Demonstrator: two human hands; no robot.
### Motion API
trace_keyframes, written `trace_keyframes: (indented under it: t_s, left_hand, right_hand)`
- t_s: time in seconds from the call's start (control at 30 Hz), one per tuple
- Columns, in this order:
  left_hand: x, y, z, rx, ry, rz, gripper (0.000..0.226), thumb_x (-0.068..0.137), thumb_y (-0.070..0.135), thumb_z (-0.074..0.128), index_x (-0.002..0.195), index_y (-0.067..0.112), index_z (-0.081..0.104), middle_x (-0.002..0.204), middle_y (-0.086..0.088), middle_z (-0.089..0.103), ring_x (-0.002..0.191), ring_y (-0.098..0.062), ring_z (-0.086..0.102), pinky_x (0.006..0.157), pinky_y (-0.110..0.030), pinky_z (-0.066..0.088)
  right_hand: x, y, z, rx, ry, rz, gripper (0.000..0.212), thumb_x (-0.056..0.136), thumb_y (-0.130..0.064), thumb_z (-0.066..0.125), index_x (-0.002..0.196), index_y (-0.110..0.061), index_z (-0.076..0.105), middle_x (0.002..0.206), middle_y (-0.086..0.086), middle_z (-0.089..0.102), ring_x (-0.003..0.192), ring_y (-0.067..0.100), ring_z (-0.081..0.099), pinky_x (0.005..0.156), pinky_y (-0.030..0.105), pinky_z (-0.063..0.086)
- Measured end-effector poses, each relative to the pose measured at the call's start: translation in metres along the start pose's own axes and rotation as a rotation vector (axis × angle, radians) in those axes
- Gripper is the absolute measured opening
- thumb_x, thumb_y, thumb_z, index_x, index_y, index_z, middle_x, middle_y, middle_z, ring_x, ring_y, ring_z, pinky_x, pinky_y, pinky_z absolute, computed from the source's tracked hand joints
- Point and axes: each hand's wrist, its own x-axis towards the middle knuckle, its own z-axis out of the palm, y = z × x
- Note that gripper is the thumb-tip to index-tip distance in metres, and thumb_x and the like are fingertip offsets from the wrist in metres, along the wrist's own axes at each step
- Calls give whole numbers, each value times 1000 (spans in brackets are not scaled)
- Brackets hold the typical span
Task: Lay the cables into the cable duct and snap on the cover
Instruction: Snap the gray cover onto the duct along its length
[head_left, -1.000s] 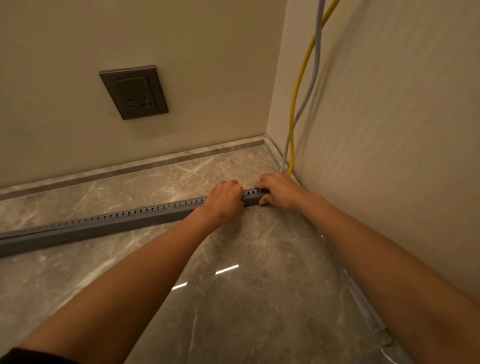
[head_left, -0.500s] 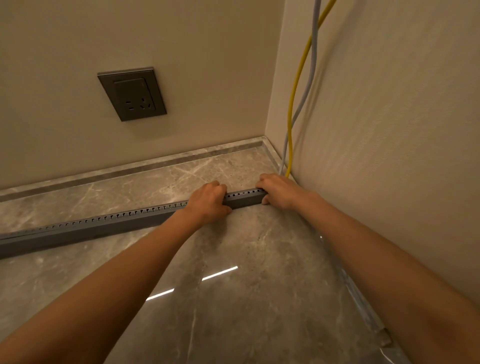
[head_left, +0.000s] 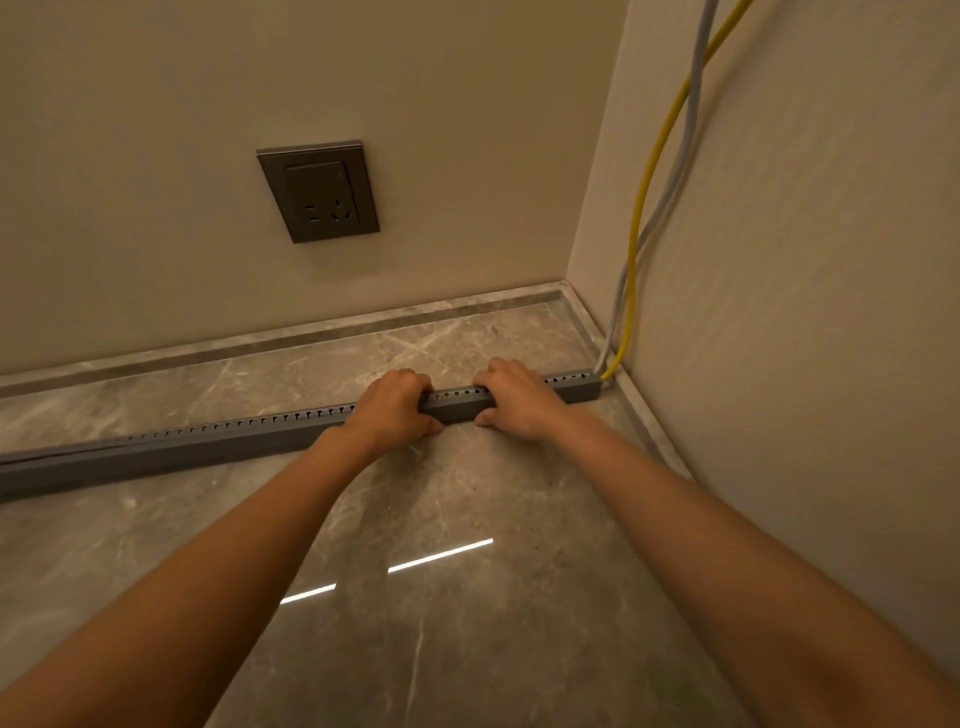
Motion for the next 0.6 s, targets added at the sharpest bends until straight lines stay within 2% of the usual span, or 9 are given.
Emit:
trace_keyframes:
  t_s: [0.23, 0.4, 0.6]
  left_hand:
    - [0, 5, 4, 140, 9, 67, 30, 82, 21, 59, 104, 2, 53, 108, -19, 59, 97, -33, 55, 78, -38, 45]
    - [-1, 2, 3, 83, 41, 72, 27, 79, 24, 63, 97, 4, 59, 99, -16, 64, 87, -30, 58, 67, -33, 41]
    - [-4, -7, -6, -51, -24, 57, 30, 79, 25, 67, 103, 8, 65, 100, -14, 67, 89, -27, 59, 71, -34, 45]
  right_hand:
    - [2, -7, 7, -96, 16, -60, 38, 87, -20, 58, 118, -2, 46, 125, 18, 46, 114, 33, 44, 95, 42, 39]
    - [2, -6, 4, -61, 20, -61, 35, 85, -21, 61, 113, -4, 52, 121, 16, 50, 110, 31, 46, 91, 39, 40]
    - [0, -3, 2, 65, -33, -25, 32, 84, -26, 62, 109, -7, 59, 115, 13, 53, 106, 28, 47, 88, 36, 37]
